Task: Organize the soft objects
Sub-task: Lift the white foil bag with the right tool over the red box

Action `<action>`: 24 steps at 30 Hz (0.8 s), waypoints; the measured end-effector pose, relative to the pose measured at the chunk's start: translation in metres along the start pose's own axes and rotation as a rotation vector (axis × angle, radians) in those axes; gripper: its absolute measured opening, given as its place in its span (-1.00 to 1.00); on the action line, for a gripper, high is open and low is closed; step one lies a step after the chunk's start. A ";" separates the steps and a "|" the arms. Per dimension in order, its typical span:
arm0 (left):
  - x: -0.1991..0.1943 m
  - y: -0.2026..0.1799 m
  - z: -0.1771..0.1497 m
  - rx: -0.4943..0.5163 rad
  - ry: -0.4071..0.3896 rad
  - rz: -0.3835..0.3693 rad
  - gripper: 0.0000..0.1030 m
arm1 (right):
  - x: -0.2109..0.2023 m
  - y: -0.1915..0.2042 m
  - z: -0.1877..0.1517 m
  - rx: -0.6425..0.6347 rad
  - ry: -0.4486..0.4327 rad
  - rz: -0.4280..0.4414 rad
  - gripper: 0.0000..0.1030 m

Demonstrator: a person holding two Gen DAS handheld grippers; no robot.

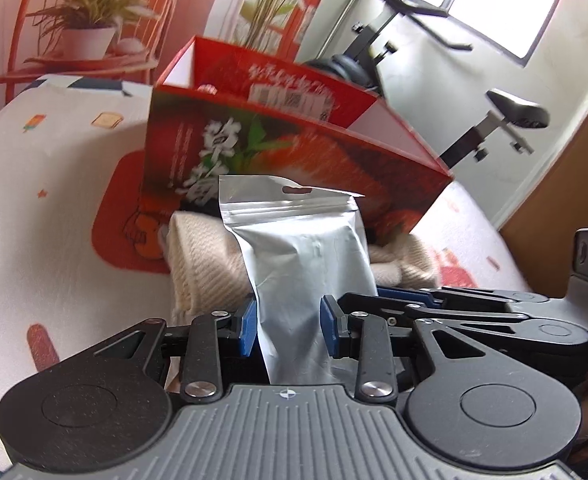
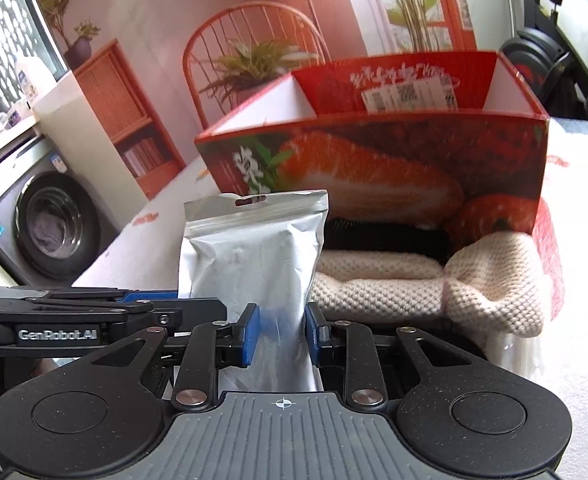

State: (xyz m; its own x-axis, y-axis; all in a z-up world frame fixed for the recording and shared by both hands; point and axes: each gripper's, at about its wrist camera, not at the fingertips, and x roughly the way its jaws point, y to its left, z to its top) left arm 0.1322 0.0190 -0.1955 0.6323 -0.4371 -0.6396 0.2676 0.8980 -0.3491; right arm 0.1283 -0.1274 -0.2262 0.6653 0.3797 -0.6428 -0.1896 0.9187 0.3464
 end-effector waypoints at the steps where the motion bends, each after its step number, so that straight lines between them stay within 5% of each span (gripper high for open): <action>1: -0.002 0.000 0.001 -0.002 -0.007 -0.006 -0.32 | -0.003 0.000 0.000 -0.001 -0.010 0.000 -0.54; 11: -0.013 -0.011 0.018 0.058 -0.054 -0.029 -0.32 | -0.023 0.005 0.011 -0.033 -0.088 0.004 -0.56; 24: 0.004 -0.039 0.107 0.165 -0.154 -0.072 -0.32 | -0.040 -0.015 0.087 -0.071 -0.251 -0.037 -0.56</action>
State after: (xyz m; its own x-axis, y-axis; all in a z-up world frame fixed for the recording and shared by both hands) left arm 0.2018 -0.0125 -0.1116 0.7077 -0.4986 -0.5006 0.4229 0.8665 -0.2652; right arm 0.1672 -0.1656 -0.1459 0.8295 0.3151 -0.4612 -0.2062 0.9401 0.2714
